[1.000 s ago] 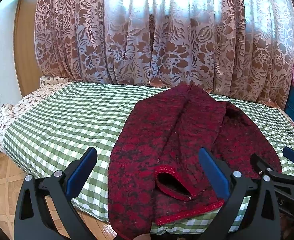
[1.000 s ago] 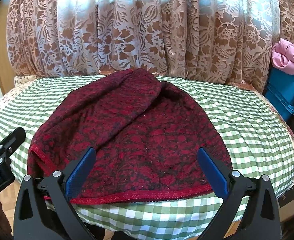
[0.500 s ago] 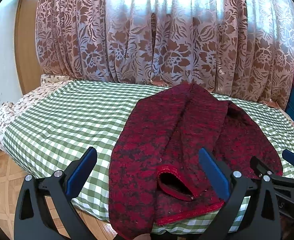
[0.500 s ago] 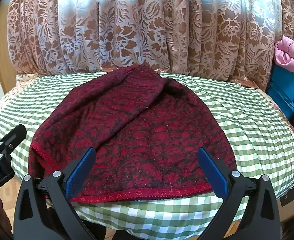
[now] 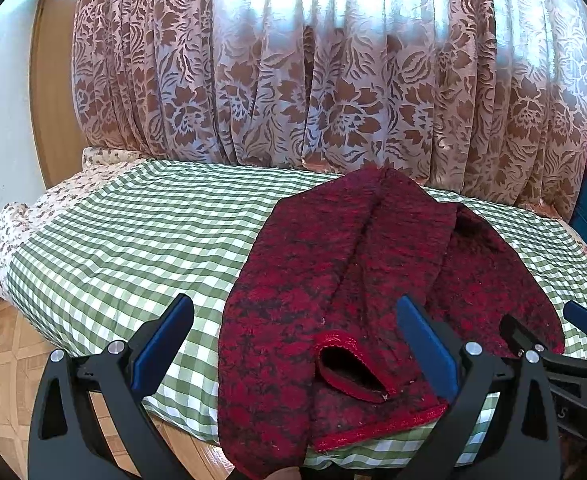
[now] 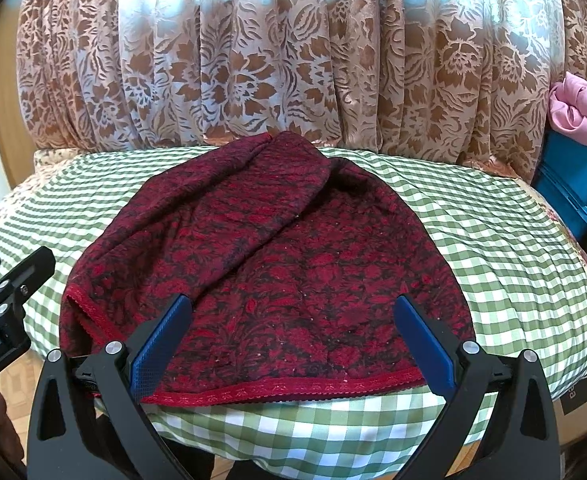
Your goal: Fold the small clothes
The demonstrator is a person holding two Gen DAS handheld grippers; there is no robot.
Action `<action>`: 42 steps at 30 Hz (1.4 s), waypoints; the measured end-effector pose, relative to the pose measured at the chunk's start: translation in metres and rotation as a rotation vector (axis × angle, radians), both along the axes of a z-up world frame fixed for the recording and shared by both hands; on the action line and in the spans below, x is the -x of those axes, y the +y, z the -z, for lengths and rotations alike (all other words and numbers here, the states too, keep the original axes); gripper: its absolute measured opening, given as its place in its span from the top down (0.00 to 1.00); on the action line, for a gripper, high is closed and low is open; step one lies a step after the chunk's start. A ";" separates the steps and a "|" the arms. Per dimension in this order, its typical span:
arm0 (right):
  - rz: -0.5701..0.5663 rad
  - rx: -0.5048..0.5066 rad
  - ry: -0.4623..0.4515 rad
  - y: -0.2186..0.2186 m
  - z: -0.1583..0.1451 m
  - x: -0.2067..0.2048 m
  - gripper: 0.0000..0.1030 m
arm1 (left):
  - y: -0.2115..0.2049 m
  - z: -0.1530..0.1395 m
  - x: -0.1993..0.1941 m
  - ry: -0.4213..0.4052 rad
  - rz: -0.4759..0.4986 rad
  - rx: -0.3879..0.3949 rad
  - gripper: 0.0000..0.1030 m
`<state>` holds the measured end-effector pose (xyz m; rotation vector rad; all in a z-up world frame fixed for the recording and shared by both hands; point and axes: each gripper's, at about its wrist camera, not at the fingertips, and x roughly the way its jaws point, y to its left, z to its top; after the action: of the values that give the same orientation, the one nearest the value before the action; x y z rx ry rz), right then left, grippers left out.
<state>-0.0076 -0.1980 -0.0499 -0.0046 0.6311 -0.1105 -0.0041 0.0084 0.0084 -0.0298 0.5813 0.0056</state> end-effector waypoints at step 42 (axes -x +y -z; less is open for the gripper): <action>-0.345 -0.521 0.250 0.025 0.033 -0.112 0.89 | 0.057 0.076 -0.020 0.339 0.431 0.081 0.91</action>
<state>0.1044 -0.1731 -0.0830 0.3791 0.8844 0.3959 0.0159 0.0655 -0.0675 0.0189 0.9169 -0.4394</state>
